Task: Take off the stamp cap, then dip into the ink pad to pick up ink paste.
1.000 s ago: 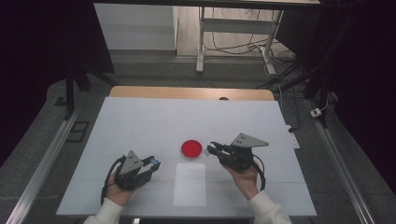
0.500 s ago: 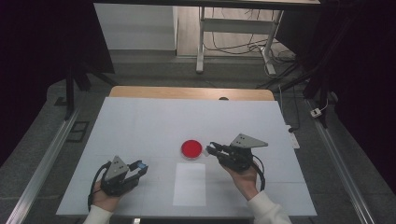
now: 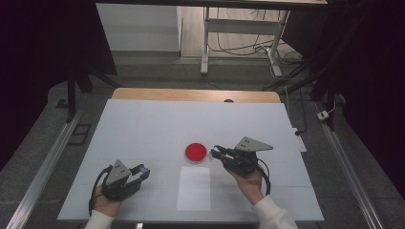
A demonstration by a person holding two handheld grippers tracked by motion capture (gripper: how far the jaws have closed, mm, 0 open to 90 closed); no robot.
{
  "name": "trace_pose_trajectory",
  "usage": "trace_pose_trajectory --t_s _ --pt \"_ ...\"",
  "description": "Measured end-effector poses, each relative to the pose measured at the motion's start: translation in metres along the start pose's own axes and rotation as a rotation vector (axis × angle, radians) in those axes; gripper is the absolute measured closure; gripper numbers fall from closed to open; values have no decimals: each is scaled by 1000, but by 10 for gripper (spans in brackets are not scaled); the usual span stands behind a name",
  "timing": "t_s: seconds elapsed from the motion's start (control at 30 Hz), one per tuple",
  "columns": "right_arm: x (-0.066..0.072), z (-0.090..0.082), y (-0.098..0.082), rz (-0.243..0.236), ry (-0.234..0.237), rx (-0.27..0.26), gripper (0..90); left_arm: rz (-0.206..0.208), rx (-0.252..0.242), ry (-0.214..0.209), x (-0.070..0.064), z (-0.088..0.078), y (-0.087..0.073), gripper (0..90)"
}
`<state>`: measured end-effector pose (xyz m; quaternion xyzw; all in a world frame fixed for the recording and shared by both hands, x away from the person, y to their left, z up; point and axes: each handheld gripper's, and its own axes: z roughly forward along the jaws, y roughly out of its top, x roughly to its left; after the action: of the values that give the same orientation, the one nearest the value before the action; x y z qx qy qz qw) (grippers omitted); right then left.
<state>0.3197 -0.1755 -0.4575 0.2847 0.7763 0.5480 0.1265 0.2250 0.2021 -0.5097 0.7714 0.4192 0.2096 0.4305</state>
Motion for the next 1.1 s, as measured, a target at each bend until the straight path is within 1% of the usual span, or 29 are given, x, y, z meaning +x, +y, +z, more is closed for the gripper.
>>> trace_pose_trajectory --t_s 0.27,0.43,0.63,0.8,0.97,1.1 --pt "3 3 1 -11 9 8 752 0 -3 0 0 0 1 653" --pt "3 4 2 -16 10 9 752 1 3 -4 -1 2 -1 653" --pt "4 9 1 -24 14 19 752 -1 -2 -2 -1 0 0 653" --pt "8 14 3 -53 21 37 752 1 2 -4 -1 1 0 653" --pt "9 20 2 -63 27 52 752 0 2 -5 -1 1 0 653" --pt "9 24 2 -70 24 64 752 1 3 -7 -1 2 0 653"
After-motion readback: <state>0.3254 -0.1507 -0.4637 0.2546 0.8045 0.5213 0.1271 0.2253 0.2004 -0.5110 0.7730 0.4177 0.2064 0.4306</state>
